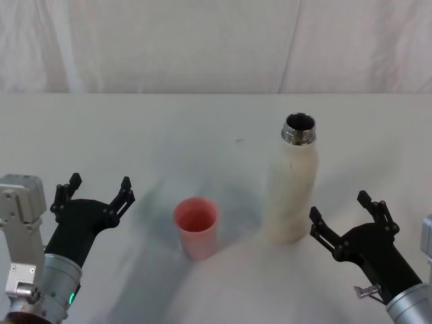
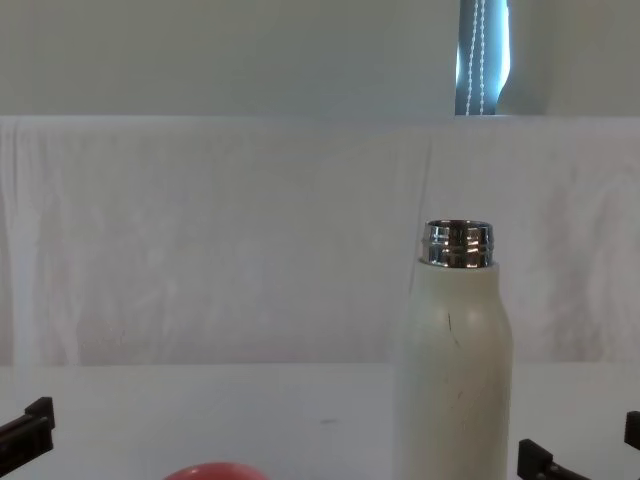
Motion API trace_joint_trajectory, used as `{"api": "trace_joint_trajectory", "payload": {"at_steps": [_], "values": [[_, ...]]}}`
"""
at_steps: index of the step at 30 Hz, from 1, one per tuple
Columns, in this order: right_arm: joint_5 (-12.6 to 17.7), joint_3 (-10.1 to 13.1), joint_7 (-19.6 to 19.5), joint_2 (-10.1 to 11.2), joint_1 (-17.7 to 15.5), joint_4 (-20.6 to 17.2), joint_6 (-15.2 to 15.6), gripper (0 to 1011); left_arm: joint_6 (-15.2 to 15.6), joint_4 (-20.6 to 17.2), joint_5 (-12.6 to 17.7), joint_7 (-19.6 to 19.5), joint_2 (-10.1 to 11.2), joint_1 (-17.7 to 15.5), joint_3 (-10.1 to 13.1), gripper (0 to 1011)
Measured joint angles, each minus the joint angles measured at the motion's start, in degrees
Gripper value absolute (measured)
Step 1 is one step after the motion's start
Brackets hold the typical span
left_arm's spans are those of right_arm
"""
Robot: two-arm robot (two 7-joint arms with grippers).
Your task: Grasp the thermos with one hand and pour water into the cup lid.
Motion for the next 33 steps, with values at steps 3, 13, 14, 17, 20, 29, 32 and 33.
{"api": "trace_joint_trajectory", "payload": {"at_steps": [3,13,14,17,20,29,32,33], "values": [[0.0,-0.3,0.2,-0.1,0.0,0.0,-0.1,1004,0.0,0.0,0.0,0.0,0.0,0.0,0.0,1001],[-0.5,-1.5,0.9,-0.4,0.4,0.2,-0.3,1004,0.0,0.0,0.0,0.0,0.0,0.0,0.0,1001],[-0.6,-1.7,0.9,-0.5,0.5,0.2,-0.3,1004,0.0,0.0,0.0,0.0,0.0,0.0,0.0,1001],[-0.7,-2.0,1.0,-0.5,0.7,0.3,-0.3,1004,0.0,0.0,0.0,0.0,0.0,0.0,0.0,1001],[-0.8,-2.4,1.2,-0.5,0.9,0.6,-0.3,1004,0.0,0.0,0.0,0.0,0.0,0.0,0.0,1001],[-1.3,-3.7,1.6,-0.8,2.6,2.3,0.1,1004,0.0,0.0,0.0,0.0,0.0,0.0,0.0,1001],[-1.4,-4.0,1.6,-1.1,3.4,3.2,0.3,1004,0.0,0.0,0.0,0.0,0.0,0.0,0.0,1001],[-1.5,-4.2,1.6,-1.2,3.9,3.6,0.3,1004,0.0,0.0,0.0,0.0,0.0,0.0,0.0,1001]]}}
